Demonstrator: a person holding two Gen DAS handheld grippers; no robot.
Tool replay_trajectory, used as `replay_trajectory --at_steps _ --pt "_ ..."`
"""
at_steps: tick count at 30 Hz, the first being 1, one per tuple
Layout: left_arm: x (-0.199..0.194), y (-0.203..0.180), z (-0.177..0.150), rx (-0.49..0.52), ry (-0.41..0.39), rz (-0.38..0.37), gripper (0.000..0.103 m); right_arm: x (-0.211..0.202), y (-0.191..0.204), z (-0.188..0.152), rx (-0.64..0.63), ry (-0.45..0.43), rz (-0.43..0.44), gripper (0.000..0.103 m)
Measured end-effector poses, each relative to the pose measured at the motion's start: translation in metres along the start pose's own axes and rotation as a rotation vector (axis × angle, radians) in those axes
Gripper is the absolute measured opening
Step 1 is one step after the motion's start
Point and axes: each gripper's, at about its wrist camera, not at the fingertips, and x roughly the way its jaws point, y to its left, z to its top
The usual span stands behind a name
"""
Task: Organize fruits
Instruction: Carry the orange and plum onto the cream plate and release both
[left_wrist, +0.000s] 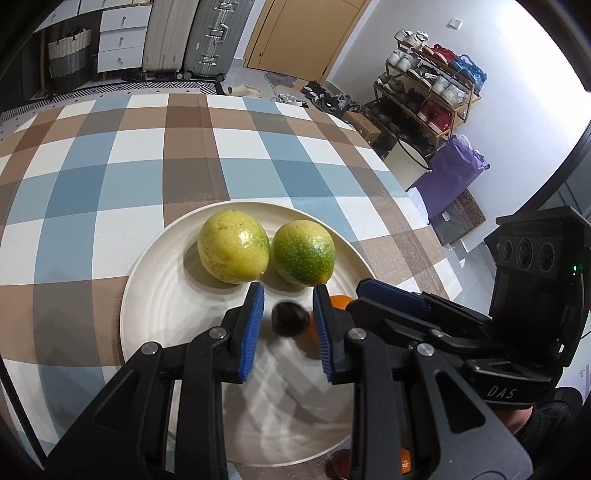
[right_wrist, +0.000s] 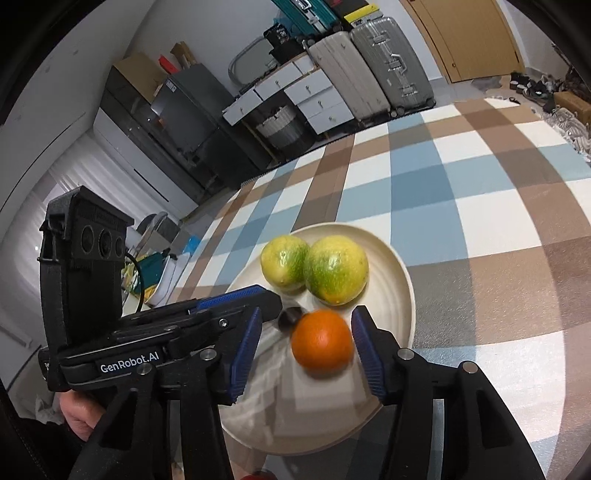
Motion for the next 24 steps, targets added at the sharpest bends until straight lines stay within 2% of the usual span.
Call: replay_trajectory --at_steps 10,24 --pt "-0.022 -0.007 -0.008 0.008 -0.031 0.023 0.023 -0.022 0.006 -0.006 -0.008 -0.040 -0.013 0.052" --pt "-0.069 -0.027 -0.046 0.043 -0.091 0.081 0.023 -0.061 0.024 -0.026 -0.076 -0.116 -0.072 0.052"
